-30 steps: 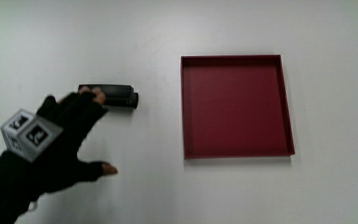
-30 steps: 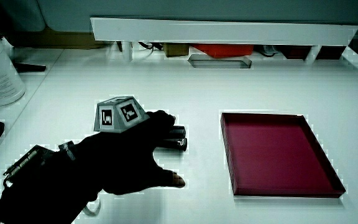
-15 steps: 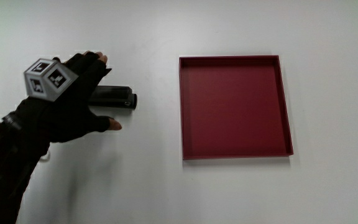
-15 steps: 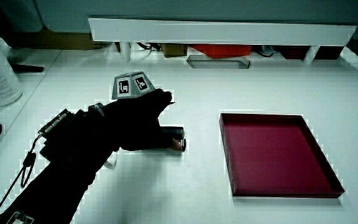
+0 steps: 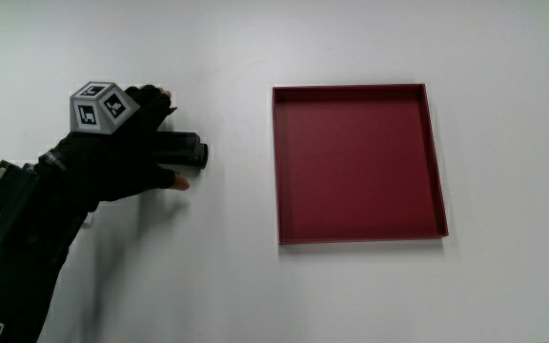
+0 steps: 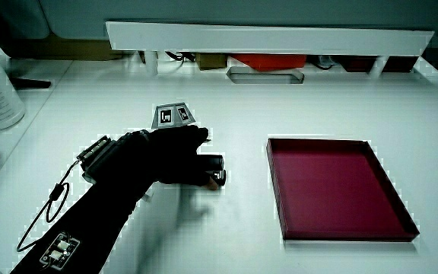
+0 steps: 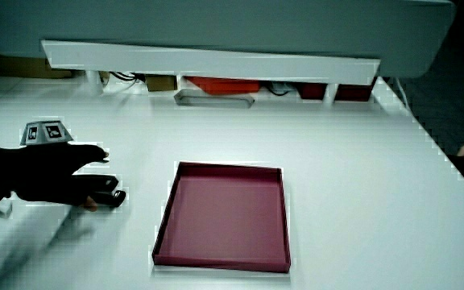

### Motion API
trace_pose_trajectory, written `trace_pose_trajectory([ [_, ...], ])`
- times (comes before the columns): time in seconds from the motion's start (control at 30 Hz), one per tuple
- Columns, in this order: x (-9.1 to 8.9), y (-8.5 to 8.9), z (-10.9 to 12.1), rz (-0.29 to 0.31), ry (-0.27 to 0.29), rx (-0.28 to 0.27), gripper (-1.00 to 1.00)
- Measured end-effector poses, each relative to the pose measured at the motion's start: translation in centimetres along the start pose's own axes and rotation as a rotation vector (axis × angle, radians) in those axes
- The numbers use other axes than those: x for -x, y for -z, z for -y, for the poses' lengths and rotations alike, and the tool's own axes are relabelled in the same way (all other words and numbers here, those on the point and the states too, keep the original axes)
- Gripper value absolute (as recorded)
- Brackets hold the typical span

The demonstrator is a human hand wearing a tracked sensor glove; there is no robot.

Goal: Pick stapper from desk

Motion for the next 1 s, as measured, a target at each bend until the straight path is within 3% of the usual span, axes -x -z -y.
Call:
trace_pose_trajectory([
  [0.13, 0.0, 0.0, 0.1, 0.0, 0.026, -0.022, 1.0],
  [0.3, 0.0, 0.0, 0.0, -0.003, 0.029, -0.011, 1.0],
  [0.47, -1.0, -1.1, 0.8, -0.003, 0.056, -0.043, 1.0],
  [0.53, -1.9, -1.7, 1.2, -0.008, 0.086, -0.059, 1.0],
  [0.6, -2.6, -2.0, 1.2, 0.026, 0.071, -0.04, 1.0],
  [0.63, -3.1, -2.2, 1.1, 0.037, 0.093, -0.056, 1.0],
  [0.67, -3.4, -2.2, 1.0, 0.078, 0.061, -0.031, 1.0],
  [0.77, -5.4, -3.0, 1.0, 0.048, 0.154, -0.063, 1.0],
  [0.8, -6.0, -3.3, 1.1, 0.046, 0.13, -0.057, 1.0],
  [0.83, -6.5, -3.5, 1.1, 0.058, 0.14, -0.058, 1.0],
  [0.87, -7.7, -4.2, 1.5, 0.003, 0.191, -0.09, 1.0],
  [0.97, -9.3, -4.8, 1.3, -0.024, 0.219, -0.093, 1.0],
  [1.0, -9.6, -4.7, 1.0, 0.014, 0.231, -0.101, 1.0],
])
